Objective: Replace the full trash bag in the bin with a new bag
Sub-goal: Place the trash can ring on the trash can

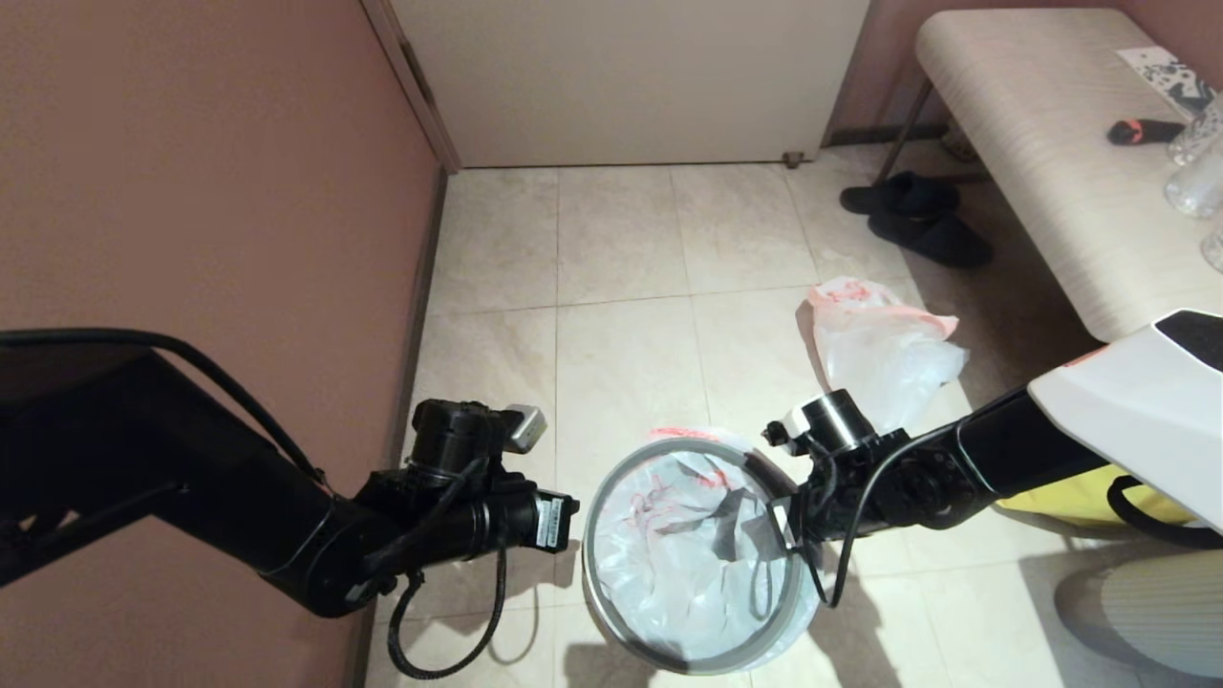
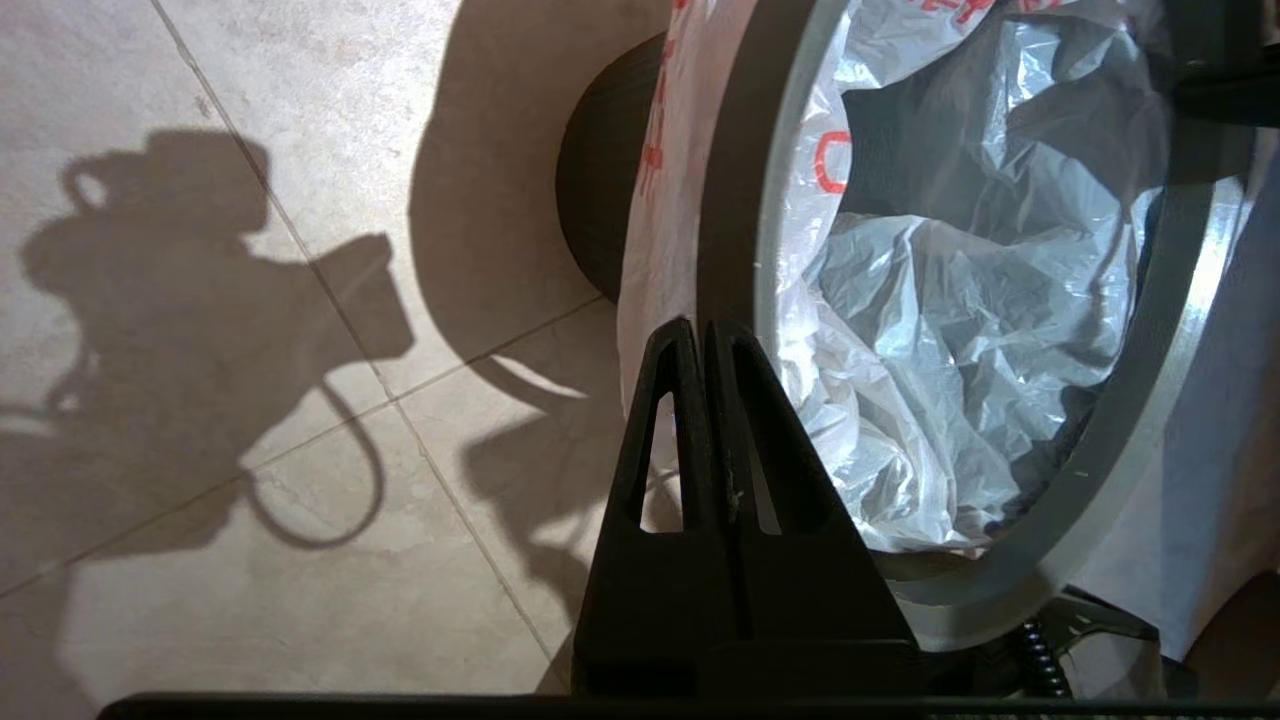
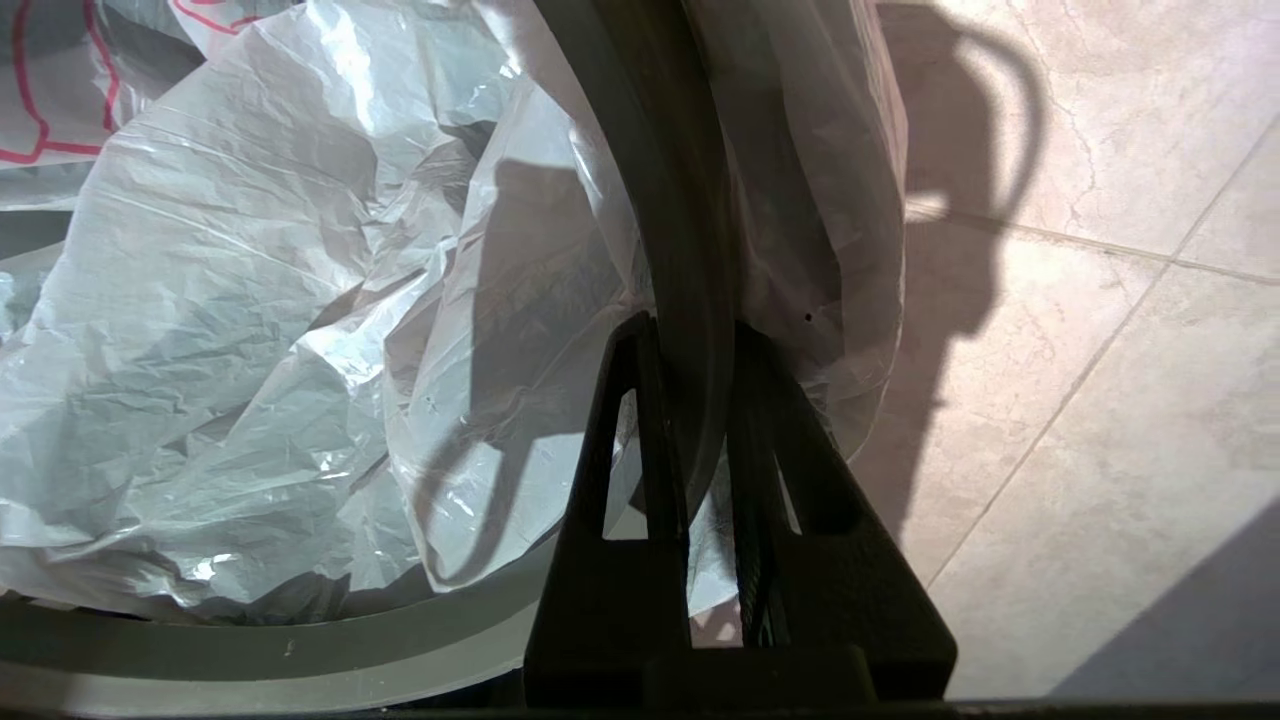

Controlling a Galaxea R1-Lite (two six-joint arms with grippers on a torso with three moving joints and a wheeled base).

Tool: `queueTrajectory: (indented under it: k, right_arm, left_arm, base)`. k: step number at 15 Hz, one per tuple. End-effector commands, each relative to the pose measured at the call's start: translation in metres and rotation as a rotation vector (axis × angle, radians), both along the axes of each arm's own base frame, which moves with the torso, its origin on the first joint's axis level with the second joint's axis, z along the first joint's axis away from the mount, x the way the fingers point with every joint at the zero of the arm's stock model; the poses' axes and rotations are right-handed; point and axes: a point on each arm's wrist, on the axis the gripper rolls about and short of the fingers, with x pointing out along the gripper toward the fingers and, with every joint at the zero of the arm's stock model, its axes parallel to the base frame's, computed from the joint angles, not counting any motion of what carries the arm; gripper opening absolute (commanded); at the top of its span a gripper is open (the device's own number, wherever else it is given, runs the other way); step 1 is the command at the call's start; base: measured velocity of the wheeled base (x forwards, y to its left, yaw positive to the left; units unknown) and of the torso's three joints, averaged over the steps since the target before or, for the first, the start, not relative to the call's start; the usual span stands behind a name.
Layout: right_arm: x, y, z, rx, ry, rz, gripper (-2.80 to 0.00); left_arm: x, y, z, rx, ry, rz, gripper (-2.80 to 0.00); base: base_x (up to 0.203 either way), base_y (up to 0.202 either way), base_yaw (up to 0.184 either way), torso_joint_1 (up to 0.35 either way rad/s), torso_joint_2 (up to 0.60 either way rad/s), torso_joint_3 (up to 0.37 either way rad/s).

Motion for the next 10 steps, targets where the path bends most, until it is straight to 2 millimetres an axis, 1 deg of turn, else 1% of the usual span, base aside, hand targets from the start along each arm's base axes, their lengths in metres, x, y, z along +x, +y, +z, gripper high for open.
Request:
queueTrajectory:
  k: [1, 3, 5, 10]
  right_arm:
    - [0.001, 0.0, 0.001, 0.0, -0.005, -0.003, -2.8]
    - [0.001, 0.001, -0.003, -0.004, 0.004, -0.003, -2.8]
    - [0.002, 0.002, -0.012, -0.013, 0.019, 0.001, -2.8]
    - [0.009, 0.006, -0.022, -0.019, 0.03, 0.003, -2.8]
  left_arm:
    - [0.002, -0.001, -0.004, 0.001, 0.007, -0.001, -2.8]
    - [0.002, -0.001, -0.003, -0.002, 0.0, -0.001, -2.8]
    - [0.001, -0.001, -0.001, -0.005, -0.007, -0.002, -2.8]
    - [0.0, -0.004, 0.001, -0.009, -0.015, -0.011, -2.8]
  base:
    - [0.0, 0.0, 0.0, 0.0, 0.0, 0.0]
    - [0.0, 0.0, 0.0, 0.0, 0.0, 0.0]
    - [0.0, 0.0, 0.0, 0.0, 0.0, 0.0]
    - [0.0, 0.0, 0.0, 0.0, 0.0, 0.0]
